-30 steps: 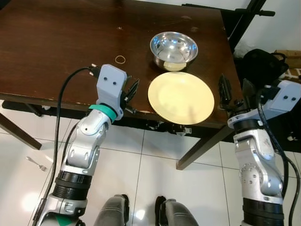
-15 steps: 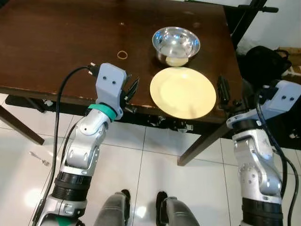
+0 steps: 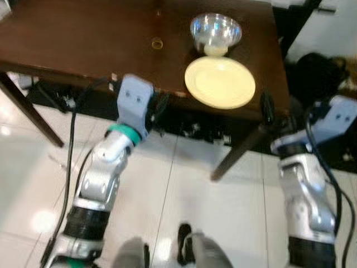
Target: Setting the table
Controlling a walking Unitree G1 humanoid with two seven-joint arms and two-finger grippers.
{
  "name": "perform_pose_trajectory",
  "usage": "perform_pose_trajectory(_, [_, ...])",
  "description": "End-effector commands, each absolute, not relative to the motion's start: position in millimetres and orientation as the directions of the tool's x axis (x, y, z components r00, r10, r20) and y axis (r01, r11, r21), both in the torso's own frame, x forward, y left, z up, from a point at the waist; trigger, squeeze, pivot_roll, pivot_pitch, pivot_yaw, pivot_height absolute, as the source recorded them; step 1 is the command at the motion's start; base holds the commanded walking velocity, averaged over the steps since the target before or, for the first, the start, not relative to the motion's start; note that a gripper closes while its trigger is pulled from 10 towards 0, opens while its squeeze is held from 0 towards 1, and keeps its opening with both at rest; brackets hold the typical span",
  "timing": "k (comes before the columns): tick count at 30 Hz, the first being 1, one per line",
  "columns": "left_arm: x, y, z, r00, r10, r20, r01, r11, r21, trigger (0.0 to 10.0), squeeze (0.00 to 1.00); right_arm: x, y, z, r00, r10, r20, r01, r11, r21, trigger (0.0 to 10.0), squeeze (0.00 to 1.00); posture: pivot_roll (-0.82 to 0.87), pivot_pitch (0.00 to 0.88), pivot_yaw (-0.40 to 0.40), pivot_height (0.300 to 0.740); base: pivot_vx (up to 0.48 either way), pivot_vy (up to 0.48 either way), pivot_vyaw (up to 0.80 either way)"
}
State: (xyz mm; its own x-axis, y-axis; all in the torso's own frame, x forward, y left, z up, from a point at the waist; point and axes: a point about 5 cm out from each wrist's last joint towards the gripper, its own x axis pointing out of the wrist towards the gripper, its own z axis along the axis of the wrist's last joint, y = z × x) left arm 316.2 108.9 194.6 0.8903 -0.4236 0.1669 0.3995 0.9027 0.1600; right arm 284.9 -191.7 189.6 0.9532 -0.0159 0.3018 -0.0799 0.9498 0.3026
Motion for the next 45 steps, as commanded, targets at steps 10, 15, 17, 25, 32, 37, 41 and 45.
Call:
perform_pose_trajectory(10, [315.7,104.7,193.9,0.886,-0.433,0.165,0.411,0.899,0.151,10.0,0.00,285.4,-199.8,190.7,0.957,-0.053,0.286,-0.067,0.917,0.394,10.0,0.00,0.12,0.079,0.011,0.740,-0.274,0.000,0.00])
perform_pose_trajectory(15, [316.3,104.4,194.0,0.887,-0.431,0.164,0.410,0.900,0.148,10.0,0.00,285.2,-199.9,191.5,0.955,-0.054,0.290,-0.074,0.908,0.412,10.0,0.00,0.12,0.079,0.011,0.740,0.000,0.000,0.00])
perform_pose_trajectory(17, [316.5,104.3,194.2,0.888,-0.431,0.164,0.410,0.900,0.145,10.0,0.00,285.1,-200.1,191.7,0.956,-0.055,0.290,-0.074,0.906,0.416,10.0,0.00,0.12,0.079,0.011,0.740,0.000,0.000,0.00])
perform_pose_trajectory(25, [317.2,103.2,194.9,0.890,-0.424,0.165,0.405,0.904,0.137,10.0,0.00,286.1,-202.3,191.7,0.961,-0.040,0.275,-0.074,0.919,0.388,10.0,0.00,0.12,0.081,0.011,0.740,0.000,0.000,0.38])
perform_pose_trajectory(32, [318.4,103.9,194.7,0.897,-0.412,0.162,0.393,0.909,0.139,10.0,0.00,285.9,-201.4,191.6,0.960,-0.033,0.277,-0.081,0.917,0.390,10.0,0.00,0.12,0.081,0.010,0.740,0.000,0.000,0.77])
perform_pose_trajectory(37, [319.1,104.4,194.3,0.900,-0.406,0.158,0.386,0.912,0.142,10.0,0.00,285.8,-200.8,191.8,0.960,-0.029,0.279,-0.085,0.917,0.390,10.0,0.00,0.11,0.080,0.011,0.740,0.000,0.000,0.77])
perform_pose_trajectory(41, [319.4,104.5,194.3,0.901,-0.404,0.158,0.384,0.913,0.142,10.0,0.00,285.8,-200.6,192.0,0.960,-0.027,0.279,-0.088,0.917,0.390,10.0,0.00,0.12,0.078,0.011,0.740,0.000,0.000,0.77])
perform_pose_trajectory(45, [320.3,104.6,194.0,0.903,-0.400,0.156,0.380,0.914,0.145,10.0,0.00,286.0,-200.6,192.3,0.960,-0.023,0.280,-0.092,0.916,0.390,10.0,0.00,0.11,0.076,0.011,0.740,0.000,0.000,0.77])
